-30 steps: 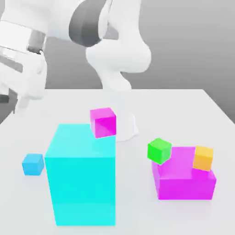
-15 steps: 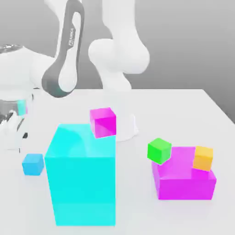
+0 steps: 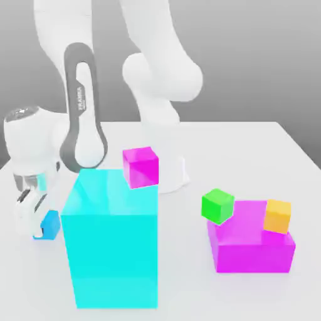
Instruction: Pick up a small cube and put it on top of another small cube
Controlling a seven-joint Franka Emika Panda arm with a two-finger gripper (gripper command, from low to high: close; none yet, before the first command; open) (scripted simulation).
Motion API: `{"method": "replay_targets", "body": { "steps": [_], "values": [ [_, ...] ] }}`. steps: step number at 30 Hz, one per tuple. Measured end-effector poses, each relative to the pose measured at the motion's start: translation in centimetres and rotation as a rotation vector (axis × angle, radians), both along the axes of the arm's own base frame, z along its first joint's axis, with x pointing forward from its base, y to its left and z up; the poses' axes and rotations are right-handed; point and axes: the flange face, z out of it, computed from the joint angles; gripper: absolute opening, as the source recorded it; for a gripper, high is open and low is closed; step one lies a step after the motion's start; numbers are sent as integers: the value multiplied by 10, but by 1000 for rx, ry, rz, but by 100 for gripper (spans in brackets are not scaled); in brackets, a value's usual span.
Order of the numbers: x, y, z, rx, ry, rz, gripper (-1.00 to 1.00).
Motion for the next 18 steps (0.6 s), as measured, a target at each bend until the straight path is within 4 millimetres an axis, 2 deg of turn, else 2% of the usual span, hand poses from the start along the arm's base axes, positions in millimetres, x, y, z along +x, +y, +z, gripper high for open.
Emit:
{"method": "replay_targets", "body": {
  "steps": [3,13,15,18],
  "values": [
    [0,0,0,0,-1,0,-100],
    [0,0,60,1,-2,-2,-100],
    [16,2,69,0,-1,-29,-100],
    [46,10,97,-18,16,-91,-100]
  ]
}}
